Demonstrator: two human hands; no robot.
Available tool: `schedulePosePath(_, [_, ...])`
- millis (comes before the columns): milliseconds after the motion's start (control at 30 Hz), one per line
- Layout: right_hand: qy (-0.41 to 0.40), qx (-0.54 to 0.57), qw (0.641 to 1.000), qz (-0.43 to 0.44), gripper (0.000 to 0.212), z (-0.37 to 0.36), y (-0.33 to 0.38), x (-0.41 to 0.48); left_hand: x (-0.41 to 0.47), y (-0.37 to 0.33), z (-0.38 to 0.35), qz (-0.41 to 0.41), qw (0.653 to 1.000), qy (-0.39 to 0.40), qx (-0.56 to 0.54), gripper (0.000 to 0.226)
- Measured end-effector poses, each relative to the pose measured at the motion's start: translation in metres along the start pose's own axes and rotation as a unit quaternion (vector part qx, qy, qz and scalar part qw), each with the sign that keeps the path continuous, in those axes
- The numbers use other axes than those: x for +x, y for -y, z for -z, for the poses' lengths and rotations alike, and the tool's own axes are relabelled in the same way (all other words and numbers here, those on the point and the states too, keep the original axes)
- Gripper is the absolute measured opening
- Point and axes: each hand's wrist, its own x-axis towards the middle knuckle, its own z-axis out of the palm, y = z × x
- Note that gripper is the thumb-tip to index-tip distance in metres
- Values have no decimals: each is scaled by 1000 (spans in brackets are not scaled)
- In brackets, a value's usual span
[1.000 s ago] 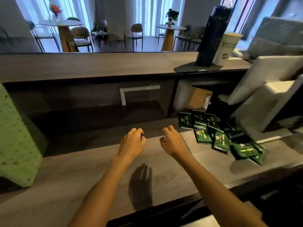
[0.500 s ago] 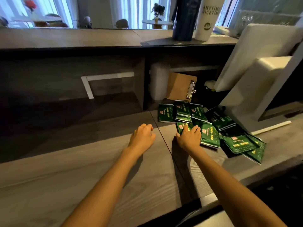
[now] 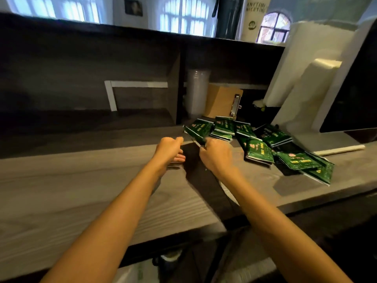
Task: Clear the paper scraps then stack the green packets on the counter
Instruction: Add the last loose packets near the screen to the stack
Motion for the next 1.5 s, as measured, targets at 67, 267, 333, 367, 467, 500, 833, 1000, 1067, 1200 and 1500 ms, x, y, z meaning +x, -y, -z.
schedulePosePath(67, [6, 34, 998, 57, 32, -6, 8, -11, -7, -2, 6, 32, 993, 27, -112, 38])
schedulePosePath(267, [105, 149, 969, 164, 49, -13, 23, -16, -3, 1, 20, 1, 994, -45, -98, 25])
schedulePosePath(333, [99, 215, 961, 145, 45, -13, 21, -8, 3, 3, 29, -8, 993, -92, -79, 28])
schedulePosePath(367, [93, 247, 957, 120, 41, -14, 18, -2, 8, 5, 34, -11, 991, -109, -75, 31])
schedulePosePath(467, [74, 191, 976, 72, 39, -28, 10, 31, 23, 13, 46, -23, 985, -165, -40, 33])
schedulePosePath(500, [73, 141, 985, 70, 41, -35, 7, 42, 27, 15, 49, -25, 983, -181, -24, 34])
schedulePosePath(833, [191, 4, 981, 4, 65, -60, 0, 81, 40, 20, 57, -30, 984, -174, 28, 63])
schedulePosePath(1000, [136, 105, 983, 61, 38, -41, 11, 71, 37, 18, 59, -23, 985, -171, 19, 57])
schedulePosePath(1067, [124, 209, 969, 54, 26, -34, 17, 63, 36, 18, 62, -28, 983, -178, 25, 61])
schedulePosePath(1200, [88, 298, 950, 27, 23, -34, 27, 55, 34, 20, 67, -34, 982, -184, 37, 68])
schedulePosePath(1500, [164, 17, 985, -47, 96, -44, 35, 55, 32, 16, 69, -40, 974, -219, 53, 52])
